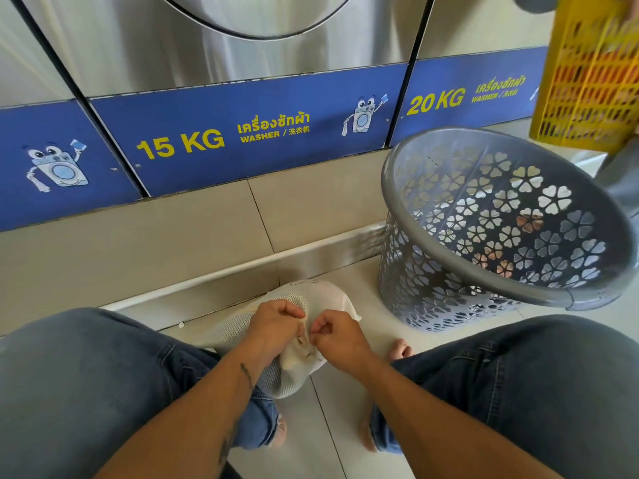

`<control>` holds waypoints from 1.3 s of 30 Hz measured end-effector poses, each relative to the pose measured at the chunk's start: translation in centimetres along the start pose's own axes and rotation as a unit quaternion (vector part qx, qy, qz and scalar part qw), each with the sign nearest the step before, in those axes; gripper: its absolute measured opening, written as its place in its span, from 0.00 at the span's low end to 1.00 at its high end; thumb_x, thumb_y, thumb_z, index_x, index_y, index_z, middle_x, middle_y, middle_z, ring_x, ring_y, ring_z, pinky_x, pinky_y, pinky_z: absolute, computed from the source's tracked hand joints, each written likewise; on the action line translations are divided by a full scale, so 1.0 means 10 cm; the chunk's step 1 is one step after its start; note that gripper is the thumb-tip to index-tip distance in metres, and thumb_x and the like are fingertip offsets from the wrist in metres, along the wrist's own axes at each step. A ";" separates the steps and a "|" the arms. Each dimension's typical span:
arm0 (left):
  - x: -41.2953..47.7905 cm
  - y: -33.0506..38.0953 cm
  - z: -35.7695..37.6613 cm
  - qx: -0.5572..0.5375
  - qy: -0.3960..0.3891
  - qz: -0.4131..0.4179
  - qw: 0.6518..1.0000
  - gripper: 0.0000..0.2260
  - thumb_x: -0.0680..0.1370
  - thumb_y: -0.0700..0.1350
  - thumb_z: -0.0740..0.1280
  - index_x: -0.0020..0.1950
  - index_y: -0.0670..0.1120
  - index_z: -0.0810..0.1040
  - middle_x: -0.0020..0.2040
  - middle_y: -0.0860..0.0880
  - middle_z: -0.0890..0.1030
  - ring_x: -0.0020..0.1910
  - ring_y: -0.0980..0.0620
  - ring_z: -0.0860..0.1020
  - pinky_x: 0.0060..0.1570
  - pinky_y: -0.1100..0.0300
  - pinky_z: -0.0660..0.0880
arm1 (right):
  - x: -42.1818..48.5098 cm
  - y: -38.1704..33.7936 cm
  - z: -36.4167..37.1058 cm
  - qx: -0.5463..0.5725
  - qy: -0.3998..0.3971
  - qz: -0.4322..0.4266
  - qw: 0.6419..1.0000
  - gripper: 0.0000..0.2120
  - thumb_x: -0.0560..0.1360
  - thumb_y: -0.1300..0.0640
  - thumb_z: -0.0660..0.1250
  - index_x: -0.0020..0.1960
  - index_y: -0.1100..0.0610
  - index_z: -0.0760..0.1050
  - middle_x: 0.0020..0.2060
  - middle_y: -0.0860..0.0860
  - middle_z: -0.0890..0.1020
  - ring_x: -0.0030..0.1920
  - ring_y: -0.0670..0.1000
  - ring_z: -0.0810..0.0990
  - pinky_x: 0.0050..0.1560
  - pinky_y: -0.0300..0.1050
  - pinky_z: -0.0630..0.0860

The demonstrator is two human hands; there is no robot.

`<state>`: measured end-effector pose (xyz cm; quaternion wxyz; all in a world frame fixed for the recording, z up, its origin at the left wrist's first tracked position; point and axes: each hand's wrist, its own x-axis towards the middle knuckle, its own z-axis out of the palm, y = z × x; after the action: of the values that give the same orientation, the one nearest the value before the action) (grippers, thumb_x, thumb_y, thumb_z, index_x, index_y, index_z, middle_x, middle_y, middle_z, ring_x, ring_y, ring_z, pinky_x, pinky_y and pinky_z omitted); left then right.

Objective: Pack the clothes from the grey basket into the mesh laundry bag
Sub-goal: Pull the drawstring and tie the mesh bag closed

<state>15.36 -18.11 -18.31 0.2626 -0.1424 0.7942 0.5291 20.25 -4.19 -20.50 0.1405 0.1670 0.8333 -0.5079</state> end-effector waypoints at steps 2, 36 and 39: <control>0.01 0.00 -0.01 -0.003 0.000 0.003 1.000 0.12 0.67 0.31 0.71 0.42 0.48 0.84 0.46 0.50 0.84 0.50 0.49 0.81 0.46 0.57 0.78 | 0.00 -0.01 -0.01 0.016 -0.010 0.010 1.000 0.10 0.71 0.66 0.70 0.39 0.51 0.79 0.35 0.45 0.80 0.36 0.42 0.77 0.32 0.28 0.70; -0.09 -0.06 0.05 0.028 -0.094 0.041 0.994 0.19 0.67 0.39 0.74 0.54 0.53 0.75 0.51 0.47 0.82 0.47 0.50 0.80 0.49 0.54 0.78 | 0.10 -0.19 -0.25 0.226 -0.089 0.161 0.957 0.07 0.78 0.63 0.66 0.41 0.61 0.78 0.31 0.53 0.76 0.29 0.48 0.71 0.33 0.42 0.71; -0.12 -0.07 0.11 0.031 -0.077 0.060 0.995 0.19 0.69 0.39 0.75 0.55 0.51 0.74 0.46 0.48 0.81 0.42 0.52 0.79 0.41 0.59 0.75 | 0.10 -0.30 -0.36 0.150 -0.107 0.161 0.970 0.06 0.78 0.61 0.65 0.43 0.61 0.77 0.31 0.52 0.75 0.30 0.48 0.70 0.34 0.43 0.70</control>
<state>17.03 -17.42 -18.49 0.2949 -0.0449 0.7946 0.5288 17.88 -2.19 -16.88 0.2819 0.2633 0.6900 -0.6125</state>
